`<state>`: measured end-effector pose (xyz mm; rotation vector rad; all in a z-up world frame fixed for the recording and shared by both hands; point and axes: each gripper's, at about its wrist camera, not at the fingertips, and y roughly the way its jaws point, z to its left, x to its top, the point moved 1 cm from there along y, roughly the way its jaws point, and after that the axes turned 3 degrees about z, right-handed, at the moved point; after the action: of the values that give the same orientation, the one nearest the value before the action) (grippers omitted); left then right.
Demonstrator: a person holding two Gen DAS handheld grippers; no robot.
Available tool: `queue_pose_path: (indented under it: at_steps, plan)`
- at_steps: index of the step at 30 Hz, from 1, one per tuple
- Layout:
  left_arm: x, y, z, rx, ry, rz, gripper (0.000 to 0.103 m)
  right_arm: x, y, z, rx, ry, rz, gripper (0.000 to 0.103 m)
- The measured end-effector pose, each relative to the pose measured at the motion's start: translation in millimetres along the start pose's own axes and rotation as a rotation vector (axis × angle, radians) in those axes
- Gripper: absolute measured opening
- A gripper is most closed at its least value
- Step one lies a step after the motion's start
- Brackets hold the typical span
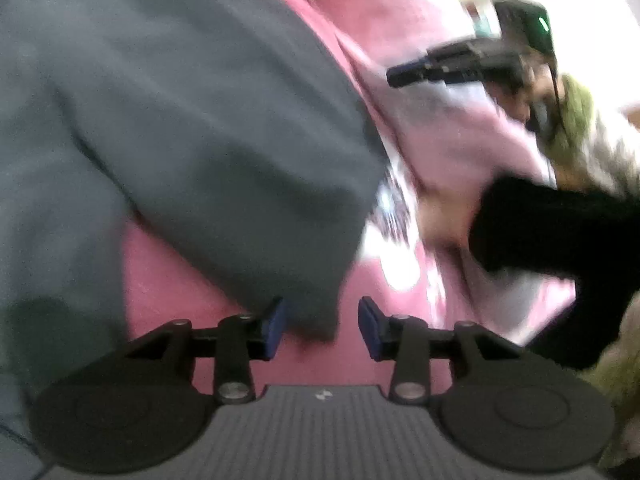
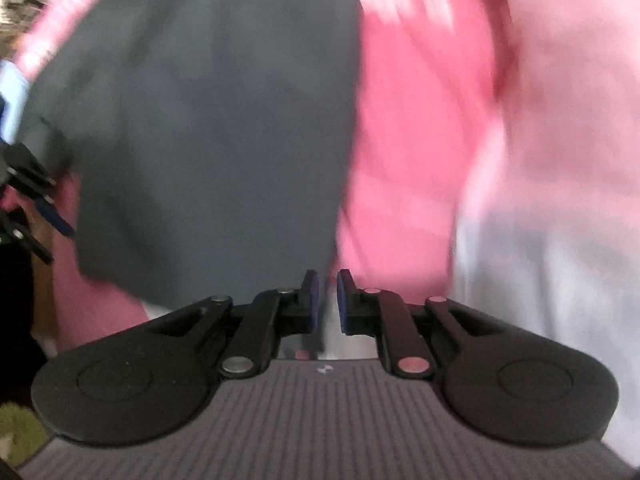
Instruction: Fold clothes
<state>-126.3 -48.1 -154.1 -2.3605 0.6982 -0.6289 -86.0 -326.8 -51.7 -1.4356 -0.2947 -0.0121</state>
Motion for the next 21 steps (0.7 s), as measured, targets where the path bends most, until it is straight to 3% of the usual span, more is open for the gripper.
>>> queue_pose_path:
  at_steps: [2,8,11,14,16,21]
  plan:
    - [1,-13,4,0.034,-0.054,-0.080,0.040,25,-1,16,-0.020,-0.047,-0.094,0.012]
    - [-20,-62,15,0.172,-0.177,-0.275,0.040,84,39,76,-0.083,-0.253,-0.086,0.012]
    - [-53,-93,24,0.276,-0.247,-0.339,0.041,91,50,76,-0.059,-0.290,-0.092,0.012]
    - [-92,-119,29,0.362,-0.327,-0.371,0.041,88,84,58,-0.123,-0.265,-0.011,0.014]
    - [-120,-142,33,0.400,-0.393,-0.388,0.041,80,90,37,-0.160,-0.225,0.008,0.028]
    - [-175,-171,25,0.461,-0.509,-0.451,0.041,84,56,8,-0.281,-0.037,-0.043,0.029]
